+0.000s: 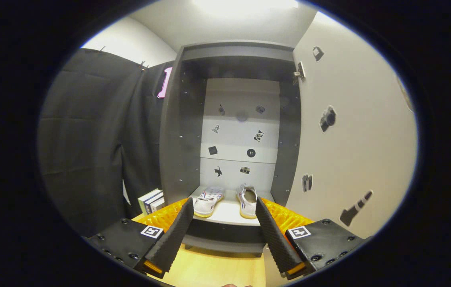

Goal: Open the shoe cabinet door, grab the shoes and put them into the shoe cabinet, then close the shoe cabinet door.

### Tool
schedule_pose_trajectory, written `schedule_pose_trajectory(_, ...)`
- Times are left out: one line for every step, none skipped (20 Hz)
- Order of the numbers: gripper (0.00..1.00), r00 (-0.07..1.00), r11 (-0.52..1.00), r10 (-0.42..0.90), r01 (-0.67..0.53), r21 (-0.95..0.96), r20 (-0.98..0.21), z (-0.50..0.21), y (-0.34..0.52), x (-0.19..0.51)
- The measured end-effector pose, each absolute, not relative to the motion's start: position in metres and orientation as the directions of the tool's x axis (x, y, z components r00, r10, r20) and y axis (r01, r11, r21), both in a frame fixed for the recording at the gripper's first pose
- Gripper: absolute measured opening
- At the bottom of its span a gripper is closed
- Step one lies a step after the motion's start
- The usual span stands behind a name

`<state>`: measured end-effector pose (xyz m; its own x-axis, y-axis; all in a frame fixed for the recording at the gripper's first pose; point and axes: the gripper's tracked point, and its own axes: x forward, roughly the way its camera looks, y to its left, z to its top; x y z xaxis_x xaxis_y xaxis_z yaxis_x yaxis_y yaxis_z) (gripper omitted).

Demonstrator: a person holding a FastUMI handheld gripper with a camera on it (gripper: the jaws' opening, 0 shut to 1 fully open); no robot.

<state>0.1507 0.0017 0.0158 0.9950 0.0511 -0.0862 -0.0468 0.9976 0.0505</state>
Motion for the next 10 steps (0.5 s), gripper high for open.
schedule_pose_trajectory(0.98,0.995,0.995,0.066,-0.060,0.085,-0.080,0.013,0.005,0.137)
schedule_pose_trajectory(0.98,0.993,0.991,0.084,-0.075,0.110,-0.082,0.008,0.008,0.124)
schedule_pose_trajectory(0.98,0.992,0.990,0.085,-0.074,0.119,-0.089,0.004,0.006,0.111)
schedule_pose_trajectory(0.98,0.993,0.991,0.076,-0.065,0.119,-0.091,0.002,0.000,0.099)
schedule_pose_trajectory(0.98,0.994,0.992,0.064,-0.054,0.113,-0.091,0.001,-0.005,0.087)
schedule_pose_trajectory(0.98,0.995,0.992,0.049,-0.038,0.118,-0.091,-0.001,-0.010,0.074)
schedule_pose_trajectory(0.98,0.995,0.989,0.046,-0.034,0.145,-0.084,-0.002,-0.012,0.060)
schedule_pose_trajectory(0.98,0.995,0.985,0.057,-0.044,0.167,-0.078,-0.003,-0.009,0.046)
schedule_pose_trajectory(0.98,0.995,0.984,0.056,-0.041,0.176,-0.080,-0.005,-0.011,0.032)
schedule_pose_trajectory(0.98,0.995,0.985,0.046,-0.031,0.171,-0.084,-0.007,-0.018,0.018)
